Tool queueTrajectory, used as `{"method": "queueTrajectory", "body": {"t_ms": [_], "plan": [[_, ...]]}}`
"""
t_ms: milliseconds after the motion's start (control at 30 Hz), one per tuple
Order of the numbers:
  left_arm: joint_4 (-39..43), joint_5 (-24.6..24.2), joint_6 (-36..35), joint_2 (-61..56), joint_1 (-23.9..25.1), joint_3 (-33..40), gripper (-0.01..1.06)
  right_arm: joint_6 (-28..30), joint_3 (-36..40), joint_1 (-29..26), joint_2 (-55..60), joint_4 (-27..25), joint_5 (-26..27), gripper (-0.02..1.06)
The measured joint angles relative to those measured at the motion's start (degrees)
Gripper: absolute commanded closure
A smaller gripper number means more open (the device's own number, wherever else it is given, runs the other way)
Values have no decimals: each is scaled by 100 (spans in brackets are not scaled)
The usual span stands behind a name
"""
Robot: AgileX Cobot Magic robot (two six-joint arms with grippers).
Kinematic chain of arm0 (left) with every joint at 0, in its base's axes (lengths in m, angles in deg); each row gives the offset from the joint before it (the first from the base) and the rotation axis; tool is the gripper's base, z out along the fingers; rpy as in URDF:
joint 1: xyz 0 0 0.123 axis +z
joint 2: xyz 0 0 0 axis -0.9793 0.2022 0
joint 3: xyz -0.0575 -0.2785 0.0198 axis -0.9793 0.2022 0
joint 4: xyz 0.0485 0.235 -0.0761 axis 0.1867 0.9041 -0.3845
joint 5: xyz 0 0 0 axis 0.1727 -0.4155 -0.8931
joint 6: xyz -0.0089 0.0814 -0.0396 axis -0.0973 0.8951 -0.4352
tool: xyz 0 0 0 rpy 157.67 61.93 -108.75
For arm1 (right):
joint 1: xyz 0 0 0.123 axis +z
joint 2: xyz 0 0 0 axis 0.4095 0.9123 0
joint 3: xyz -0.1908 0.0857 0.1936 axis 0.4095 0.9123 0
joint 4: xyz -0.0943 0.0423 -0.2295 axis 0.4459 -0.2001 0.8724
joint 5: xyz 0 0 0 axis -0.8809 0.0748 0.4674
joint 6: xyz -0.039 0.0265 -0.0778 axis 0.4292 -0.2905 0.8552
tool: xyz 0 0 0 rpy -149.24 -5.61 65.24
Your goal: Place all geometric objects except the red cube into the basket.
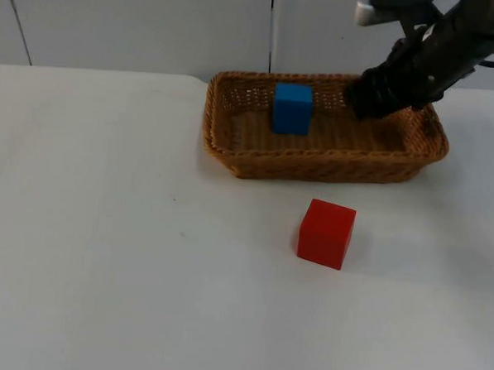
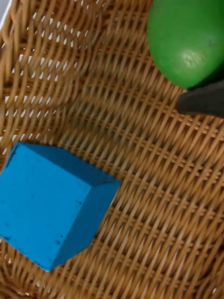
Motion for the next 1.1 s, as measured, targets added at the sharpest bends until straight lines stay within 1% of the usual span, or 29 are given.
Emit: {"method": "queueTrajectory", "body": {"t_ms": [67,100,133,167,233,267,300,367,533,700,800,833,1100], "plan": [[0,-11,0,0,0,0,0,0,-10,0,48,0,0,96],[0,-11,0,0,0,0,0,0,-10,0,48,0,0,89],[0,-11,0,0,0,0,0,0,-21,0,75,0,0,89],[0,-11,0,0,0,0,0,0,-21,0,111,0,0,80],[0,-11,0,0,0,0,0,0,-21,0,152,0,-11,49],[0,-11,0,0,0,0,0,0,-21,0,179,0,-21,49],[0,-11,0,0,0,0,0,0,-21,0,182,0,-21,31],[0,-11,0,0,0,0,0,0,-21,0,182,0,-21,-1],[0,-11,0,0,0,0,0,0,-21,0,91,0,-21,0],[0,-11,0,0,0,0,0,109,-21,0,-314,0,-21,0],[0,-11,-11,0,0,0,0,179,-21,0,-934,0,-78,0],[0,-11,-11,0,0,0,0,179,-21,0,-934,0,-78,0],[111,1,-9,0,0,0,0,189,-21,0,-2479,0,-590,0]]}}
